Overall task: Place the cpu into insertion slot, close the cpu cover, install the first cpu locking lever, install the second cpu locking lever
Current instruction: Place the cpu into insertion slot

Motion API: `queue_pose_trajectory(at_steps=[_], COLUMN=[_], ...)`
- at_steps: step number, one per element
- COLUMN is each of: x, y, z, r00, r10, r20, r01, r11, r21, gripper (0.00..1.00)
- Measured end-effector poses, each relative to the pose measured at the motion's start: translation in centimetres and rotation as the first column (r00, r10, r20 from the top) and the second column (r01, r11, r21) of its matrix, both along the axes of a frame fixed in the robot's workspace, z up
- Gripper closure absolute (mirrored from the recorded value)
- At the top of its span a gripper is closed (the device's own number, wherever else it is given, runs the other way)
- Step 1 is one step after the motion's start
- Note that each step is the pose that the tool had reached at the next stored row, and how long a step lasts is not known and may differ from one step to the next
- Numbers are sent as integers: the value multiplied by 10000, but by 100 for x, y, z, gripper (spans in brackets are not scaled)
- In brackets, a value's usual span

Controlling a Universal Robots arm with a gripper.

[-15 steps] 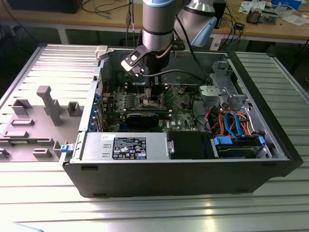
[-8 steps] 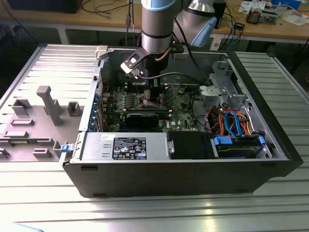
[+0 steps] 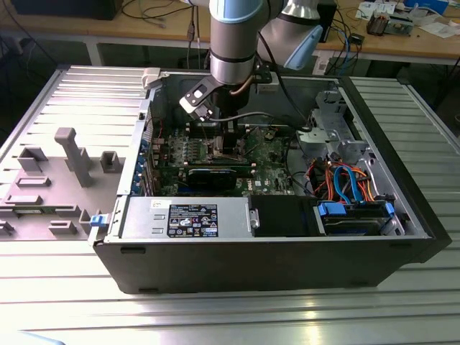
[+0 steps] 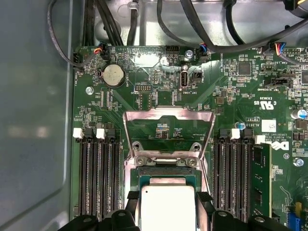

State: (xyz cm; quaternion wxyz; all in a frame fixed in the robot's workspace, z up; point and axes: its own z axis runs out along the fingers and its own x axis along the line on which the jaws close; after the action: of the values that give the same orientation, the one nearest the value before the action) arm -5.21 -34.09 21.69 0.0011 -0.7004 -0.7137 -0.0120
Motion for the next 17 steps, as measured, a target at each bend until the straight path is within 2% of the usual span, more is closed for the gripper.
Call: queue_pose_trajectory(at_steps=[17], x=[-6], y=[-10], z=[-23], r00=[10000], r10=[0], r20=[1], r01=[0], r11=[10000], r21=[1], gripper=[45])
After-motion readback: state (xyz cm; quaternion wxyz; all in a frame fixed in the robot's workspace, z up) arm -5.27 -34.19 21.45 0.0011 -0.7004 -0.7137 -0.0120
